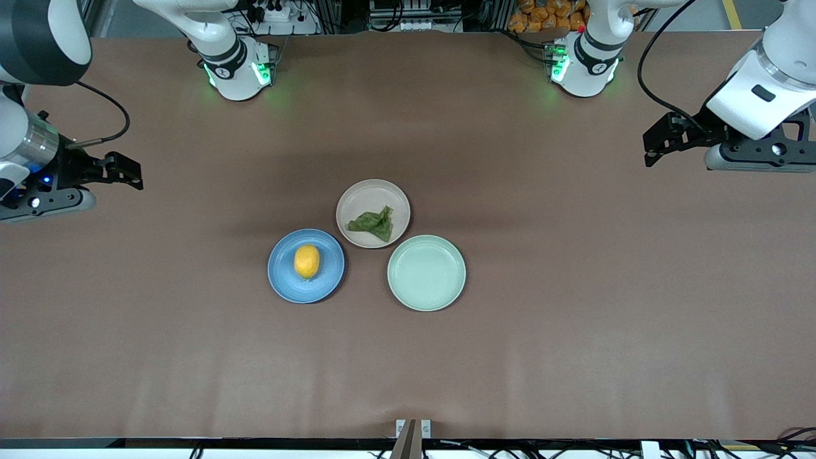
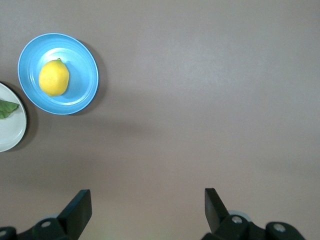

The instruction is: Place lemon and lettuce in plates

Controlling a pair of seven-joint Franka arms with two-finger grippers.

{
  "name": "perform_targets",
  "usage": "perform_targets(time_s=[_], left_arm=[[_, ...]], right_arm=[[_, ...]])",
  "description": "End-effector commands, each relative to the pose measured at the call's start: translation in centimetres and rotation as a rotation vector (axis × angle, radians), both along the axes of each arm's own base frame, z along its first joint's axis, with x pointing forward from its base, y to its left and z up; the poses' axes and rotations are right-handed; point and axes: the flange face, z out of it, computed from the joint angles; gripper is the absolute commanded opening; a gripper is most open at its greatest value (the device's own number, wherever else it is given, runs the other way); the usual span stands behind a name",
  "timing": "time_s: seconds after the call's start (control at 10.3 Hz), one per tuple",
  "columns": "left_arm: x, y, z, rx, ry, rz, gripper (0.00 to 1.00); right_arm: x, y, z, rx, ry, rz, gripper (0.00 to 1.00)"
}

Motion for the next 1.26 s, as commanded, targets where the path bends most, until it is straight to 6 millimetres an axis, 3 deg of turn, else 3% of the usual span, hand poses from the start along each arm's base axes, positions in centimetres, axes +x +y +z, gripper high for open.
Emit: perform_targets(time_s=[0.0,0.19,0.68,0.78,0.97,1.16], left_arm=[[-0.1,0.1,0.5,0.008,-0.006,-0.026,1.00],[-0.1,0.1,0.5,0.008,-0.006,-0.028,1.00],[-0.1,0.1,0.5,0.007,-0.006,-0.028,1.00],[-0.1,0.2,0.4,0.008,-0.005,-0.026,1.00],[-0.1,0.2,0.4,0.008,-0.005,-0.026,1.00],[0.0,0.3,0.4,0.007,-0.005,-0.026,1.00]], right_arm=[[0.6,0.1,1.6,0.013,-0.019,-0.094,1.00],[0.9,1.8,2.9,0.014,-0.051,-0.127,1.00],[1.5,1.7,3.5,0.017,-0.076,-0.105,1.00],[2.4,1.9,3.6,0.046,-0.080,-0.149,1.00],[2.6,1.1,4.3,0.075,-0.076,-0.242,1.00],[2.3,-2.6,5.8,0.069,-0.087,-0.306,1.00]])
